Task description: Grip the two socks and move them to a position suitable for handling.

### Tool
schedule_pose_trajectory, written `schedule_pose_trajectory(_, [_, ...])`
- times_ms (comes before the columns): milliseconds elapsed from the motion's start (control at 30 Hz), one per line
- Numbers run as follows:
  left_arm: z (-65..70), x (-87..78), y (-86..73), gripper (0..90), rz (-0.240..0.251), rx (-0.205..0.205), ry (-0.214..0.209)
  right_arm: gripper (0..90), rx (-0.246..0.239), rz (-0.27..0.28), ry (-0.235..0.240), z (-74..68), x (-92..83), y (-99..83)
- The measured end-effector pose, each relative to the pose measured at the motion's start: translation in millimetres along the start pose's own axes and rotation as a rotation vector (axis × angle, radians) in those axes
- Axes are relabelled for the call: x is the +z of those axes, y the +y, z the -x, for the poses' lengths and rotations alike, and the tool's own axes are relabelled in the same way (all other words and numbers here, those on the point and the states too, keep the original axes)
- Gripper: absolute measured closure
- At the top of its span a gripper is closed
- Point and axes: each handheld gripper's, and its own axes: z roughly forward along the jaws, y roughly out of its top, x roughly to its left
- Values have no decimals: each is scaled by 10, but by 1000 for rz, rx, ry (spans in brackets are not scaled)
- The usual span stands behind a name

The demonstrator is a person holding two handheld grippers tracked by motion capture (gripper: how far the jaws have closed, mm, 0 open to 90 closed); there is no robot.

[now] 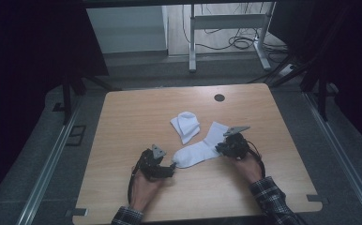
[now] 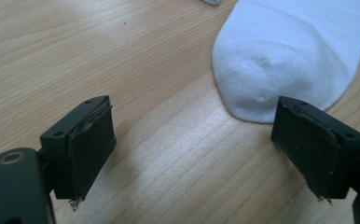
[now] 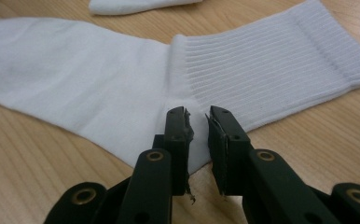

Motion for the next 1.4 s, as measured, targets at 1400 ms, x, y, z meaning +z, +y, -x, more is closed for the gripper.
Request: schedule_pose_trajectory(1400, [-105,-5,13,136,9,-5,60,772,72,48,-75,260,-153,-158])
